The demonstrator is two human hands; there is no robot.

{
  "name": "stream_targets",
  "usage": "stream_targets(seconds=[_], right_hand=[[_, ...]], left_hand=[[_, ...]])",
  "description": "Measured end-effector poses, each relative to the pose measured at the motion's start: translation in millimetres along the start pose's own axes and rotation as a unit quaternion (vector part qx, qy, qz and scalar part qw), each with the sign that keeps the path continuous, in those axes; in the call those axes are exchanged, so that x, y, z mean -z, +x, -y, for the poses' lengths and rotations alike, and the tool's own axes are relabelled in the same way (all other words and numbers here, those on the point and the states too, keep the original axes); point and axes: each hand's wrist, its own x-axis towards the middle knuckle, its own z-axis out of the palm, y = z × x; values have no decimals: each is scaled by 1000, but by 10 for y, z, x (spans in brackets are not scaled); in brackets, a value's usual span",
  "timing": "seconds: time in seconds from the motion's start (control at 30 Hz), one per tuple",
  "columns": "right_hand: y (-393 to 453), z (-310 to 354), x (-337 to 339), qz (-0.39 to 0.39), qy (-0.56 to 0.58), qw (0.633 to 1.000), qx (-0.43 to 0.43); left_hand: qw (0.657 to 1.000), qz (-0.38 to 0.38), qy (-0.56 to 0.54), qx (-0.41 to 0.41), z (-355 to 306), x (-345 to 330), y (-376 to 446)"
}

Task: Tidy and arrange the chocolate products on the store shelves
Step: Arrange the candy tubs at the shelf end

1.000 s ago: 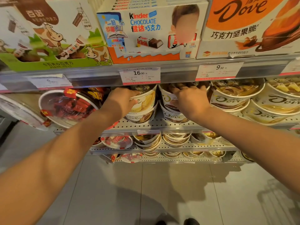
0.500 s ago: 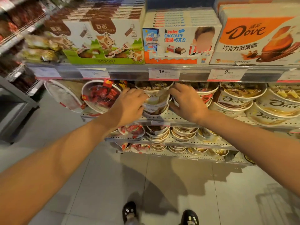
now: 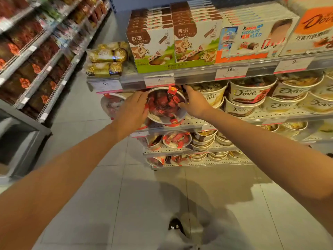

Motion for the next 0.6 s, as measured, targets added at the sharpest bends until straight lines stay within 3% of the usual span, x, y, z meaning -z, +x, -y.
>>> stream_targets(seconds=[0.17,0.3,0.43,0.6], right_hand=[[5,102,-40,60,24,994,-89],[-83,19,-26,87,35,991,-99],[-129,-109,-130,82,79,987,-112],[-198,-143,-111,109,247,957,-105]], left_hand=[[994,-15,72,85,42,-50,139],[990,2,83,111,29,-142,166],[993,-24,27,109,115,-275,166],[996,-62,-26,63,202,-366,133]])
